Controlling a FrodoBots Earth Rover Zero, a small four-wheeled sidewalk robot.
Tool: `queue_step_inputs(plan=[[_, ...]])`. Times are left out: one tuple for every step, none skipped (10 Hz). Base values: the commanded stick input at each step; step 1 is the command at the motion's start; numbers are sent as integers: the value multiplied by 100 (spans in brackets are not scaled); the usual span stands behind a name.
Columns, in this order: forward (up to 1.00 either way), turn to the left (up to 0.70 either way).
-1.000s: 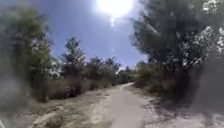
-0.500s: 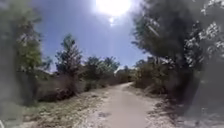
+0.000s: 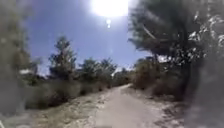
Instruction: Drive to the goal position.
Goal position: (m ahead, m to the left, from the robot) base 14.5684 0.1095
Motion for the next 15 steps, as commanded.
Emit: queue_step_inputs(plan=[[85, 0], [85, 0], [85, 0], [85, 0], [85, 0], [85, 0], [85, 0], [85, 0], [85, 0], [85, 0], [85, 0], [85, 0], [85, 0], [85, 0], [85, 0]])
